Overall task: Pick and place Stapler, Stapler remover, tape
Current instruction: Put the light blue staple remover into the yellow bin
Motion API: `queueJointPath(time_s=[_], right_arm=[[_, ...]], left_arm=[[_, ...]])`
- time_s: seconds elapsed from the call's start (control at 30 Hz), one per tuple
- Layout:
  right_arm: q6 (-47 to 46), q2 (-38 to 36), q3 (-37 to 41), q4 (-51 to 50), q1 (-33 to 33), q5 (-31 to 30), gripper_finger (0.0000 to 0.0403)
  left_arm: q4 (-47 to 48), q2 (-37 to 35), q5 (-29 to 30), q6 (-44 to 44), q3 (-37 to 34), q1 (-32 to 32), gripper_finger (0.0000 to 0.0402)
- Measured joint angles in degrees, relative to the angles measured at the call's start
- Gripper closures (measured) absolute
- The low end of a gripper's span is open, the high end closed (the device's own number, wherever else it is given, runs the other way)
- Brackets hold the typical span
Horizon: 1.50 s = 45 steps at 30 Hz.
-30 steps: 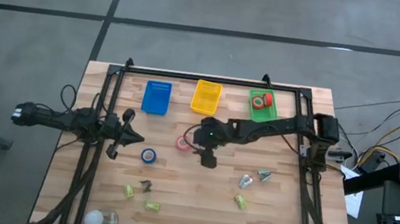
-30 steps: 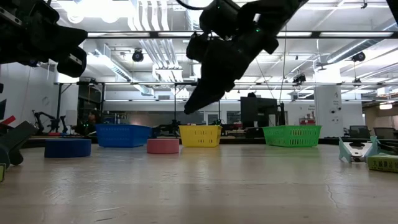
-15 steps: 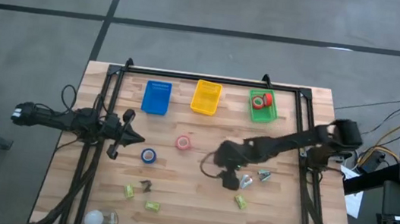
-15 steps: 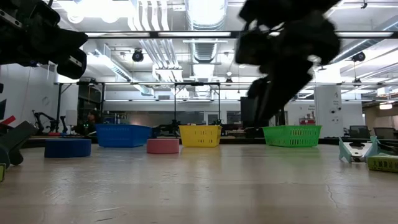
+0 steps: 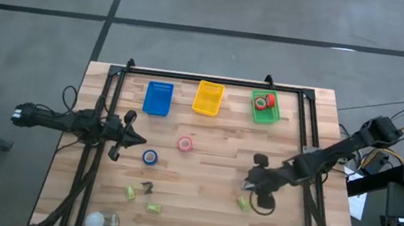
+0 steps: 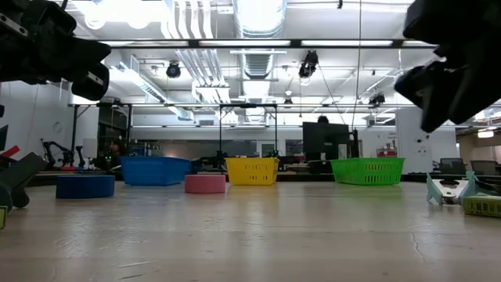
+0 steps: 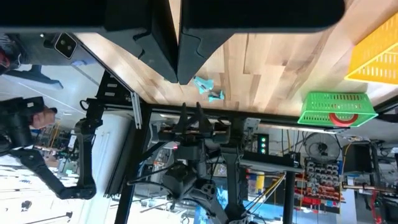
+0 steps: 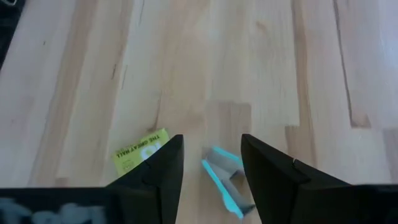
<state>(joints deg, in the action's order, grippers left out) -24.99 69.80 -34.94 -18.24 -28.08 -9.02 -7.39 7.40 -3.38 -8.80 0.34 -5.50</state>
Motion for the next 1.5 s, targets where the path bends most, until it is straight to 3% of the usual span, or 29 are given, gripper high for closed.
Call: queueJointPath(time_s=[0.3,0.8,1.5], right_arm=[[-1.28,-4.96,0.68,-0.86,-0.19,0.11,0.0270],[-0.94,-4.16,0.79,-5.26,-0.17,0.48,0.0291],[0.13,-4.08,6.82,-5.20,-0.15,3.02,0.0305]], left_arm=[[0.39,0.02,0.00,0.00,0.00,-0.02,0.0392],[0.42,0.02,0.00,0.00,0.00,-0.01,0.0392],[0.41,0.02,0.00,0.00,0.00,-0.02,0.0392]])
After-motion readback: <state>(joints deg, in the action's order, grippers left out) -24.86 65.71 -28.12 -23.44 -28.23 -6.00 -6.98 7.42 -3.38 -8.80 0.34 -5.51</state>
